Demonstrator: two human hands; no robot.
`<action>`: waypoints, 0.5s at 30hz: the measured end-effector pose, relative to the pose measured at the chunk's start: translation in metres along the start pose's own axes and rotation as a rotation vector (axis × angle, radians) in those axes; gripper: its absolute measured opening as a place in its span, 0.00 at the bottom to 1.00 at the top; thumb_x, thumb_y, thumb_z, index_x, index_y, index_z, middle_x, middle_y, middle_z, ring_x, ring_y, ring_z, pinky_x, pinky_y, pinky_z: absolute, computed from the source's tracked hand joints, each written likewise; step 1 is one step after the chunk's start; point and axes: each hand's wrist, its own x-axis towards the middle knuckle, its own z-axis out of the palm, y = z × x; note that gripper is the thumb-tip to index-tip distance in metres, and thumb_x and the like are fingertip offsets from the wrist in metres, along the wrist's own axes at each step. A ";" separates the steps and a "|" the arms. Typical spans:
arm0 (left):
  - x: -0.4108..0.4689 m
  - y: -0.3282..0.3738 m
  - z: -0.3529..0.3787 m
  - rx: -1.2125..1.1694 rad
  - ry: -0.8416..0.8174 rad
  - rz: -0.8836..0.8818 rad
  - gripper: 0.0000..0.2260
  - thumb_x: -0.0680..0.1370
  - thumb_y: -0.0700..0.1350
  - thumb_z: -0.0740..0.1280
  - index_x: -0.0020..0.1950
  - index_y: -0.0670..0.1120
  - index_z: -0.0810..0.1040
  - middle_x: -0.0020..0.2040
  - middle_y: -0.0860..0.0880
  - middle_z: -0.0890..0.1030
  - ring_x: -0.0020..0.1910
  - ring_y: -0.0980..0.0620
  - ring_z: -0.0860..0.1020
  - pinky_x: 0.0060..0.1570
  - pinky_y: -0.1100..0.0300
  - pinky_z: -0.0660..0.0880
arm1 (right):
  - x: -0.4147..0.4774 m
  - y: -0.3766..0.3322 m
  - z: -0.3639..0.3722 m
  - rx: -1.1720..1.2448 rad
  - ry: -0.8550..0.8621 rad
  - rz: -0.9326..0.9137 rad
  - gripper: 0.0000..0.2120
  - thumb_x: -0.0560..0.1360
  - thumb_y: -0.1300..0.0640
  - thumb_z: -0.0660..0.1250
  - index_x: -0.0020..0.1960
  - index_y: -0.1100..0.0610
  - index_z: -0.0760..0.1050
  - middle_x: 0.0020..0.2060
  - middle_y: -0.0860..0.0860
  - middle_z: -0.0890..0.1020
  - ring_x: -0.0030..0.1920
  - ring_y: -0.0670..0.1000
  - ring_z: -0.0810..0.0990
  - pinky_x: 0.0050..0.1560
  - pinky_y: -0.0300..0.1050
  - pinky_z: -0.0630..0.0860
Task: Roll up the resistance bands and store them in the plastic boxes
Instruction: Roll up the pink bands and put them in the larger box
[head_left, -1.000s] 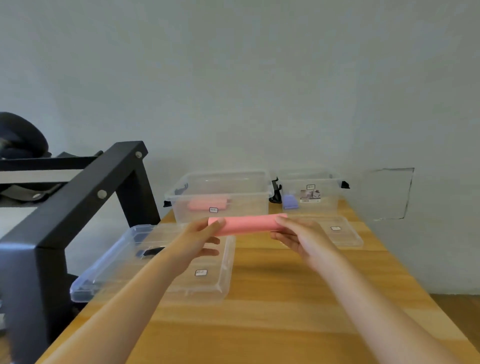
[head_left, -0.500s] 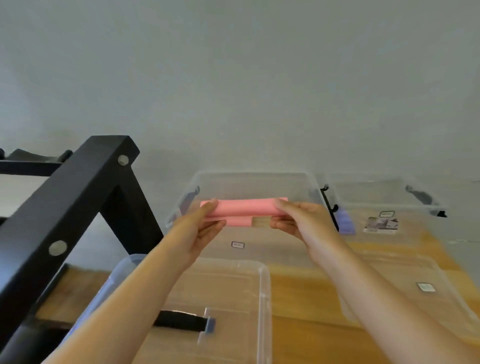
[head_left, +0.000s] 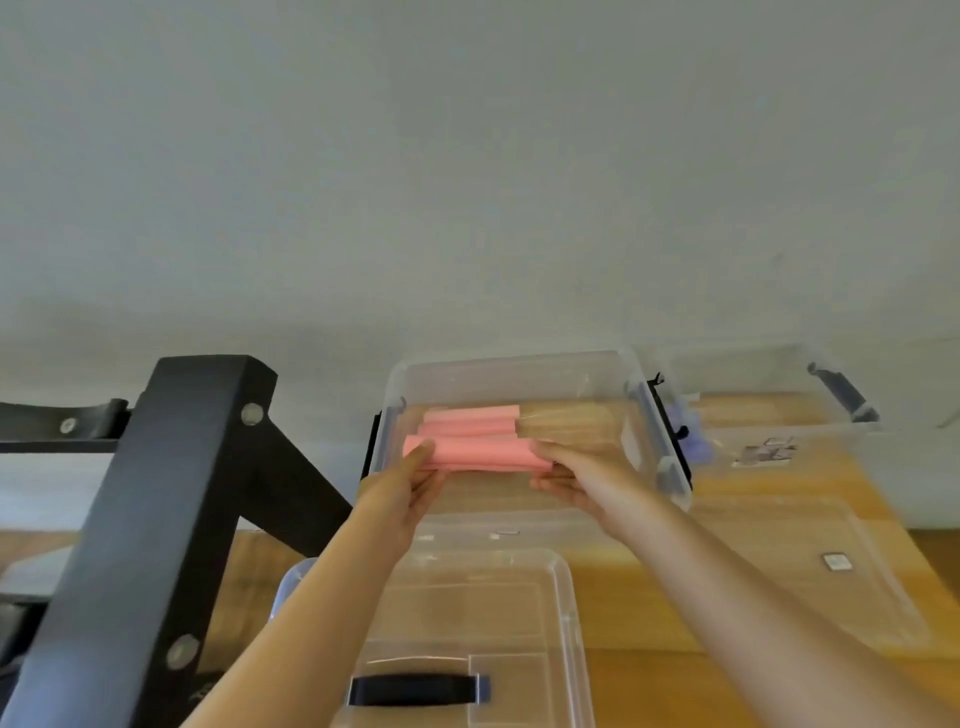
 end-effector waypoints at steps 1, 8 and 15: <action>0.004 0.001 0.000 0.006 0.002 -0.015 0.09 0.73 0.39 0.73 0.48 0.37 0.78 0.42 0.42 0.81 0.43 0.49 0.82 0.38 0.64 0.81 | 0.001 -0.001 0.001 0.008 0.000 0.015 0.11 0.72 0.62 0.73 0.51 0.66 0.78 0.37 0.59 0.82 0.36 0.53 0.82 0.37 0.37 0.81; 0.026 -0.003 0.003 -0.009 -0.048 -0.058 0.08 0.74 0.36 0.70 0.52 0.35 0.77 0.48 0.41 0.81 0.48 0.48 0.80 0.40 0.62 0.81 | 0.026 0.002 0.000 0.013 0.046 0.015 0.07 0.73 0.68 0.70 0.50 0.67 0.78 0.39 0.58 0.81 0.37 0.52 0.81 0.40 0.35 0.80; 0.066 -0.002 0.020 -0.008 0.088 -0.144 0.09 0.77 0.35 0.67 0.56 0.36 0.75 0.42 0.41 0.78 0.41 0.49 0.78 0.28 0.62 0.79 | 0.079 0.017 0.004 0.060 0.070 0.095 0.11 0.71 0.71 0.71 0.53 0.69 0.78 0.42 0.58 0.82 0.38 0.51 0.81 0.39 0.34 0.80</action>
